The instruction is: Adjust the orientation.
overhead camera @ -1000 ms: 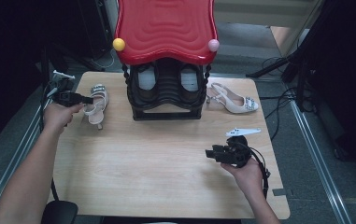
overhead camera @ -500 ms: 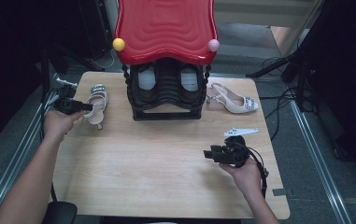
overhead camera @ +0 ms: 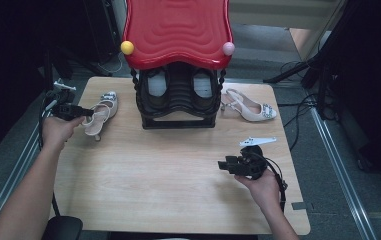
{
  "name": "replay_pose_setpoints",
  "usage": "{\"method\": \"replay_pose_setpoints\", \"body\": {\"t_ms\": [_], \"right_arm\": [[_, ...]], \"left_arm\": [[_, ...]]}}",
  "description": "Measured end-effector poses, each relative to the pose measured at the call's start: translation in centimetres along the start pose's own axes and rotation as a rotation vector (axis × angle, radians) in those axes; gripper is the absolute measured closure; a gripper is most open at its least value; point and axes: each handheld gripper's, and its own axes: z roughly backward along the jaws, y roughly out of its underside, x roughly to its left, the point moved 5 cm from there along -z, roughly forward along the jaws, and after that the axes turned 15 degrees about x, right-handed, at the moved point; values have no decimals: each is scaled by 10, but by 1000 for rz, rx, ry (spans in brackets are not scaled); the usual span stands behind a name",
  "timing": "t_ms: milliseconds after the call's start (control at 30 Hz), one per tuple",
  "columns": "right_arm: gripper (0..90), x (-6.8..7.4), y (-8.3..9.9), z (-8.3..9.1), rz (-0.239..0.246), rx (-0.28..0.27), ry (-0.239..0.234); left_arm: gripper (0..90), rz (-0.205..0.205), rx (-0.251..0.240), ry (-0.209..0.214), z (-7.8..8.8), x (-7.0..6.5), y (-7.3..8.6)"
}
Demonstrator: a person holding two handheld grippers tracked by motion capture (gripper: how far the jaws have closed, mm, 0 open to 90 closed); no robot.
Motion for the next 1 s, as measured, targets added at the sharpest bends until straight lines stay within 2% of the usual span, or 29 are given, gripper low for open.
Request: {"method": "replay_pose_setpoints", "body": {"t_ms": [100, 167, 267, 333, 500, 600, 633, 667, 800, 1000], "right_arm": [[560, 0, 0, 0, 0, 0, 0], [559, 0, 0, 0, 1, 0, 0], [558, 0, -1, 1, 0, -4, -2], [557, -1, -1, 0, 0, 1, -2], [556, -1, -1, -1, 1, 2, -2], [555, 0, -1, 0, -1, 2, -2], [553, 0, 0, 0, 0, 3, -1], [553, 0, 0, 0, 0, 3, -1], [551, -1, 0, 0, -1, 5, 0], [550, -1, -1, -1, -1, 6, 2]], "left_arm": [[861, 0, -6, 25, 1, -3, -1], [812, 9, -18, 68, 1, -5, -1], [748, 10, -31, 80, 2, -9, -1], [692, -7, -30, 67, 3, -13, -2], [622, 13, -60, 75, 11, -16, -5], [589, 15, -75, 59, 18, -17, -8], [579, 13, -85, 40, 22, -15, -10], [567, 13, -85, 40, 22, -15, -10], [536, 52, -111, 8, 22, -5, -11], [525, 77, -87, -16, 12, 1, -12]]}}
